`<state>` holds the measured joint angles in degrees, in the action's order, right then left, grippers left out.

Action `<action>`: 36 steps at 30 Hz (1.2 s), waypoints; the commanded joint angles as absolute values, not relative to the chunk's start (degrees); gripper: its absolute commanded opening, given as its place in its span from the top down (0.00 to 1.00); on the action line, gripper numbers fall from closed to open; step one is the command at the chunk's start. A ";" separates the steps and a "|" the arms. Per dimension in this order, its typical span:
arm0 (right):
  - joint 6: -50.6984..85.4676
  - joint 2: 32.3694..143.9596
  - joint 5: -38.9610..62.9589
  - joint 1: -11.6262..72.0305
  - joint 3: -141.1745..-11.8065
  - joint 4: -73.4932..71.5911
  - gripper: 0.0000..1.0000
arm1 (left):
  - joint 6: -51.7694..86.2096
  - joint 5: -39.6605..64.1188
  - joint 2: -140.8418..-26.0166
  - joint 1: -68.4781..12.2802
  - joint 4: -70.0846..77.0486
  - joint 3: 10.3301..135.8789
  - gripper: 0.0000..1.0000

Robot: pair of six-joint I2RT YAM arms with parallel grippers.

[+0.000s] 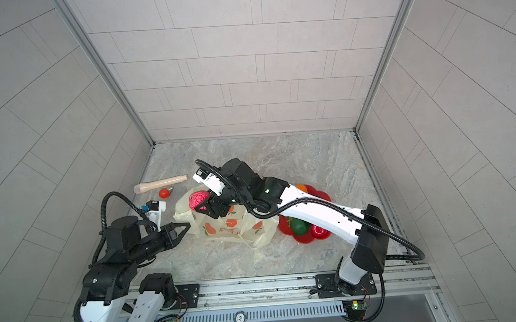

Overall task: Take fruits out of the plastic bag
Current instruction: Take out the fake fruit from the plastic bag, then place the fake fruit on the plate.

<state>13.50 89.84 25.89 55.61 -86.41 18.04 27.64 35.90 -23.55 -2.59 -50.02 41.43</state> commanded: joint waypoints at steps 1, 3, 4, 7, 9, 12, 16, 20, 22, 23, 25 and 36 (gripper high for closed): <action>13.51 86.37 19.41 55.81 -89.06 23.81 0.58 | 28.38 34.67 -22.41 -2.37 -49.85 41.14 0.97; 14.08 85.23 14.51 55.80 -89.43 26.87 0.58 | 28.70 33.95 -22.50 -2.61 -49.23 41.28 0.98; 14.84 84.51 11.78 55.74 -89.39 28.08 0.58 | 28.96 33.93 -22.89 -2.76 -48.35 41.37 0.98; 17.15 82.22 5.39 55.72 -89.38 31.64 0.59 | 29.72 35.97 -25.23 -2.96 -43.65 41.86 0.99; 19.56 80.23 1.48 55.72 -89.13 32.85 0.59 | 29.52 37.31 -27.59 -3.07 -41.23 43.51 0.99; 19.66 77.16 -2.92 55.64 -88.58 34.28 0.59 | 28.79 38.34 -32.09 -2.97 -37.18 46.37 0.99; 20.23 75.18 -9.37 53.96 -91.02 41.82 0.59 | 28.74 41.49 -38.62 -2.99 -31.12 50.04 0.99; 21.30 72.93 -14.40 50.65 -92.16 48.86 0.59 | 27.22 45.64 -44.10 -3.55 -27.29 52.27 0.99; 22.36 71.26 -14.86 47.63 -91.24 51.28 0.59 | 26.06 46.77 -47.22 -4.27 -26.31 52.47 0.99; 22.71 70.26 -14.56 45.79 -90.38 52.18 0.59 | 25.20 46.93 -48.07 -5.02 -26.04 52.56 0.99; 22.87 68.49 -14.33 42.30 -88.78 53.64 0.59 | 23.54 46.44 -49.31 -7.24 -25.18 52.35 0.99; 19.58 66.90 -11.26 26.39 -82.62 59.54 0.59 | 20.56 43.25 -52.95 -14.21 -17.58 45.50 0.98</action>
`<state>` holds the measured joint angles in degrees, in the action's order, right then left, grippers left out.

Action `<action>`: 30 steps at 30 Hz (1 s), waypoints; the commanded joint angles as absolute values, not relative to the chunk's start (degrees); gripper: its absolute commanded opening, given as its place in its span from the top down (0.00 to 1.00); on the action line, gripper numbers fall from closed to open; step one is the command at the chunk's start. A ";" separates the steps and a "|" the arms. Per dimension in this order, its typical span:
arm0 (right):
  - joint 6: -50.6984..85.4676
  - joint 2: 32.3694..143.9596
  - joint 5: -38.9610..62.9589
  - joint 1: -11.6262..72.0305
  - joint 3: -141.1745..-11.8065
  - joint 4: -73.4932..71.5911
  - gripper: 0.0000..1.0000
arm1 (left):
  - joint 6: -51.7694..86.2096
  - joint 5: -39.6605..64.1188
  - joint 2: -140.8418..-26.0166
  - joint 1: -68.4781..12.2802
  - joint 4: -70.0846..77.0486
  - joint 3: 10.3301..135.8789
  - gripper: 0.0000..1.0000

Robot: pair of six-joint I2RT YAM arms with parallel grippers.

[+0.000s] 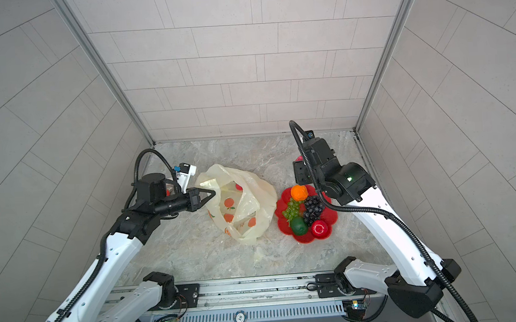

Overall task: Take fruits out of the plastic bag
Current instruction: Place the fake fruit on the plate.

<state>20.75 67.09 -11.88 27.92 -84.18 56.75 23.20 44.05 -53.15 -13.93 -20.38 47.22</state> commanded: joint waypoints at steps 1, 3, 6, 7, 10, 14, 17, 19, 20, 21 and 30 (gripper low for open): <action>19.43 66.71 -11.00 25.92 -81.23 59.05 0.59 | 20.01 43.20 -52.71 -14.15 -17.58 44.76 0.98; 19.49 66.64 -10.17 24.98 -78.76 57.83 0.59 | 19.18 43.49 -51.94 -14.14 -17.58 43.35 0.98; 20.14 67.23 -8.43 24.22 -75.28 55.93 0.59 | 18.38 44.16 -49.97 -14.16 -17.83 42.25 0.98; 20.31 67.41 -7.01 24.18 -73.81 54.51 0.59 | 18.30 44.29 -49.16 -14.18 -17.84 42.11 0.98; 21.44 67.88 -3.14 24.18 -69.33 49.92 0.59 | 18.70 44.99 -46.08 -14.20 -17.93 41.52 0.98; 23.16 69.10 -0.25 24.24 -65.88 48.86 0.60 | 18.93 45.00 -39.93 -14.17 -19.25 40.28 0.98; 23.23 70.07 1.23 24.30 -63.96 49.41 0.60 | 18.71 45.22 -35.94 -14.23 -20.03 39.67 0.97; 23.12 70.63 2.11 24.26 -62.74 49.74 0.59 | 18.80 45.35 -33.83 -14.22 -20.04 39.38 0.97; 23.12 70.90 2.59 24.28 -62.02 49.58 0.59 | 19.00 45.35 -32.76 -14.22 -20.12 39.24 0.97; 23.12 71.05 2.87 24.37 -61.52 49.34 0.58 | 19.22 45.51 -31.89 -14.24 -20.21 39.13 0.97; 22.63 73.94 3.08 24.44 -59.24 47.61 0.56 | 18.66 43.59 -27.07 -14.22 -25.46 40.32 0.96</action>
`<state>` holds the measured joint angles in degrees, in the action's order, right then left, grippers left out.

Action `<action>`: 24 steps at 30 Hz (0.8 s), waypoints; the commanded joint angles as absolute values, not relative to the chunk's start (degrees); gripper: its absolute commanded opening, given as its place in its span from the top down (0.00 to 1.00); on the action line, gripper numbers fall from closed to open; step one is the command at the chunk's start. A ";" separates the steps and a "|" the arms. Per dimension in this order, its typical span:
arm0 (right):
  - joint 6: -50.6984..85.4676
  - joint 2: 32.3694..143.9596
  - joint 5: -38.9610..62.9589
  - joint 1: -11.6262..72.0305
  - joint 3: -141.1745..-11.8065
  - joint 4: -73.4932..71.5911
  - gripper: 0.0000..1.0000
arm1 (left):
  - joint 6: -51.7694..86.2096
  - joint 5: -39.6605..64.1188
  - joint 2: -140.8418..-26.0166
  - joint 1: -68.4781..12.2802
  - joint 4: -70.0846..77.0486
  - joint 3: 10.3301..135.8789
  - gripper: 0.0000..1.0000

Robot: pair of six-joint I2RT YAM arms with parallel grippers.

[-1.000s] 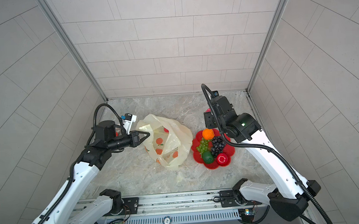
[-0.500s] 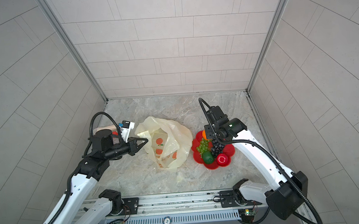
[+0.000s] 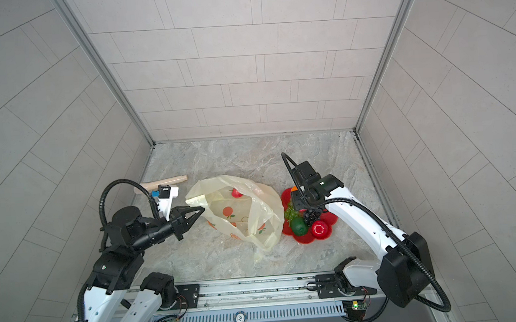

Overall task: Take fruits out of the plastic bag
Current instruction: Place the fake fruit on the plate.

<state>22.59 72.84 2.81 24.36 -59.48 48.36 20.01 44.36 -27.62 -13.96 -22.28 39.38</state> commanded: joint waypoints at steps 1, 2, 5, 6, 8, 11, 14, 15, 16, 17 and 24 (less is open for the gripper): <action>22.51 74.60 3.08 24.44 -59.28 47.34 0.55 | 18.26 43.04 -27.16 -14.23 -26.83 40.73 0.96; 22.36 75.11 3.08 24.44 -59.33 47.14 0.55 | 18.07 42.85 -27.24 -14.22 -27.59 40.84 0.96; 22.15 76.80 3.25 24.45 -59.49 46.69 0.54 | 18.36 42.86 -27.50 -14.17 -28.02 40.63 0.96; 22.10 77.17 3.47 24.46 -59.46 46.51 0.54 | 18.32 43.42 -27.61 -14.26 -27.95 40.45 0.96; 21.82 77.66 3.69 24.54 -59.41 46.15 0.53 | 17.82 44.40 -27.43 -14.19 -28.04 39.93 0.96; 21.29 78.46 3.60 24.73 -59.41 46.13 0.52 | 17.18 44.65 -27.16 -14.24 -27.80 39.38 0.96; 20.97 79.34 3.69 24.95 -59.08 46.06 0.51 | 16.75 44.74 -27.16 -14.25 -27.59 39.11 0.95; 20.75 79.57 3.61 25.13 -58.89 46.13 0.51 | 16.63 44.53 -27.25 -14.24 -27.60 39.06 0.95; 20.66 79.67 3.47 25.23 -58.80 46.22 0.51 | 16.53 44.28 -27.33 -14.31 -27.77 39.08 0.95; 20.68 79.73 3.43 25.43 -58.65 46.31 0.51 | 16.43 44.24 -27.33 -14.21 -27.77 39.11 0.95; 20.92 79.10 3.74 27.60 -58.27 46.32 0.41 | 15.93 43.13 -27.69 -14.23 -28.19 39.06 0.96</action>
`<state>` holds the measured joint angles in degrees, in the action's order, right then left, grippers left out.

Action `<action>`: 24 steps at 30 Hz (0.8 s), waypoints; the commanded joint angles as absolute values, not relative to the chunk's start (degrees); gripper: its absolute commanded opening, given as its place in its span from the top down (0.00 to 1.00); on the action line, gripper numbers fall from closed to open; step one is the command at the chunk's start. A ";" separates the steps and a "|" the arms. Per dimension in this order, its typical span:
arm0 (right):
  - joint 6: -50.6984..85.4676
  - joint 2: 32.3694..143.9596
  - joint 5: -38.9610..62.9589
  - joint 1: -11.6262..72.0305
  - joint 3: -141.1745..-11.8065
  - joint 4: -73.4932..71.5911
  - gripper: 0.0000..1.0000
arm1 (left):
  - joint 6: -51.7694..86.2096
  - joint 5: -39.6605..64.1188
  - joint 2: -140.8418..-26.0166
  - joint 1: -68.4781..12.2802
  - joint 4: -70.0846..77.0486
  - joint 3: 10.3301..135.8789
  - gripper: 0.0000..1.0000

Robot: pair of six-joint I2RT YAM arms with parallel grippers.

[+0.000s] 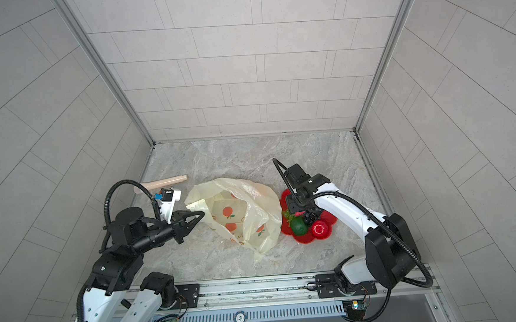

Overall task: Take fruits out of the plastic bag
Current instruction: Place the fake fruit on the plate.

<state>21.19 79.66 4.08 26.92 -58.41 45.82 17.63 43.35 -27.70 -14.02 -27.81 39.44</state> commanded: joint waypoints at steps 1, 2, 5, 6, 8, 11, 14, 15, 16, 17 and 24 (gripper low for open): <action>20.98 79.19 3.78 27.83 -58.35 46.32 0.37 | 15.91 42.97 -27.77 -14.28 -28.25 39.03 0.95; 21.01 79.19 3.77 28.07 -58.49 46.23 0.35 | 15.78 42.98 -27.85 -14.19 -28.30 39.18 0.95; 21.08 79.32 3.20 28.46 -59.03 46.36 0.30 | 15.76 42.98 -27.96 -14.28 -28.31 39.19 0.96; 21.09 79.28 2.85 28.56 -59.17 46.41 0.29 | 15.76 42.98 -28.00 -14.19 -28.39 39.20 0.96; 21.12 79.37 2.42 28.59 -59.47 46.70 0.27 | 15.79 42.90 -27.87 -14.31 -28.38 39.20 0.96; 21.09 79.33 2.35 28.65 -59.94 47.11 0.25 | 15.70 42.89 -27.86 -14.29 -28.39 39.20 0.95; 21.35 78.93 3.32 28.79 -59.86 46.64 0.24 | 15.61 42.79 -28.17 -14.23 -28.55 39.19 0.95; 21.51 78.75 4.04 28.77 -59.85 46.42 0.24 | 15.64 42.89 -28.21 -14.20 -28.61 39.28 0.95; 21.68 78.73 4.63 28.79 -59.85 46.25 0.24 | 15.57 42.87 -28.21 -14.25 -28.61 39.29 0.95; 21.86 78.60 5.40 28.75 -59.75 45.92 0.24 | 15.61 42.83 -28.13 -14.31 -28.65 39.24 0.95; 22.21 78.33 9.37 28.74 -60.06 44.56 0.30 | 15.40 42.67 -27.79 -14.24 -28.74 39.29 0.95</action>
